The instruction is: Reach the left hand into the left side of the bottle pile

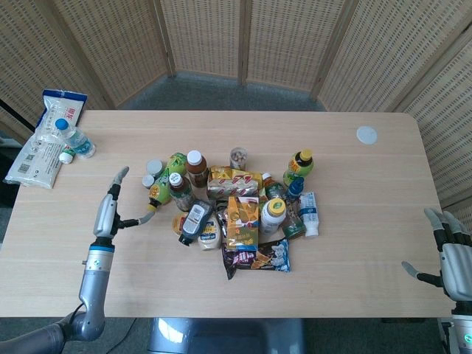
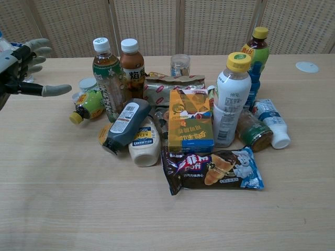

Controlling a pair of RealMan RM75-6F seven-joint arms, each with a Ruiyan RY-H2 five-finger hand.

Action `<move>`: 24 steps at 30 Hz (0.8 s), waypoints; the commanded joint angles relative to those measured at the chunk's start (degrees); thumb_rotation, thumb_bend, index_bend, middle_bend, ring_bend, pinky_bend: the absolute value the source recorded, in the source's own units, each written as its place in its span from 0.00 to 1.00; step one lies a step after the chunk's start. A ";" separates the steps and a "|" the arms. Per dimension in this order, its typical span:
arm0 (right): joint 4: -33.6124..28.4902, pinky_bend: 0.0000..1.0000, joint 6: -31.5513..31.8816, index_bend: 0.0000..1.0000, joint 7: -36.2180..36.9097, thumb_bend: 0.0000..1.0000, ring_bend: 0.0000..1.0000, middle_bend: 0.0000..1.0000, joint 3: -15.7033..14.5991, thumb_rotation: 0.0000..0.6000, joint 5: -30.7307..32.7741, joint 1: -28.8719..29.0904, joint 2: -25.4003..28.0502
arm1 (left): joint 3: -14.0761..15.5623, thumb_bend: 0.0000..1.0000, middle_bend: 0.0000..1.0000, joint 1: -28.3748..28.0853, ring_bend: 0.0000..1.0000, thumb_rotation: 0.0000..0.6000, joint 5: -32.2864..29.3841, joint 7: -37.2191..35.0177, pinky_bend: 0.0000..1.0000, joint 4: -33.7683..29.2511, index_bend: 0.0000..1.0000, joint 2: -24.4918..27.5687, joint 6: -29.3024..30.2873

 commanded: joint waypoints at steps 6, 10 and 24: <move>0.14 0.00 -0.24 0.00 -0.13 0.00 0.00 0.00 0.01 0.98 0.10 0.11 -0.09 | -2.22 0.00 0.00 -4.03 0.00 1.00 -2.39 1.58 0.00 3.58 0.00 -4.58 -3.38; 0.11 0.00 -0.33 0.00 -0.24 0.00 0.00 0.00 -0.01 0.98 0.15 0.15 -0.15 | -3.09 0.00 0.00 -6.00 0.00 1.00 -3.79 2.39 0.00 5.15 0.00 -6.72 -5.49; 0.67 0.00 -0.76 0.00 0.93 0.00 0.00 0.00 0.20 0.98 0.61 0.28 0.09 | -4.80 0.00 0.00 -10.15 0.00 1.00 -5.15 2.87 0.00 9.98 0.00 -12.27 -7.37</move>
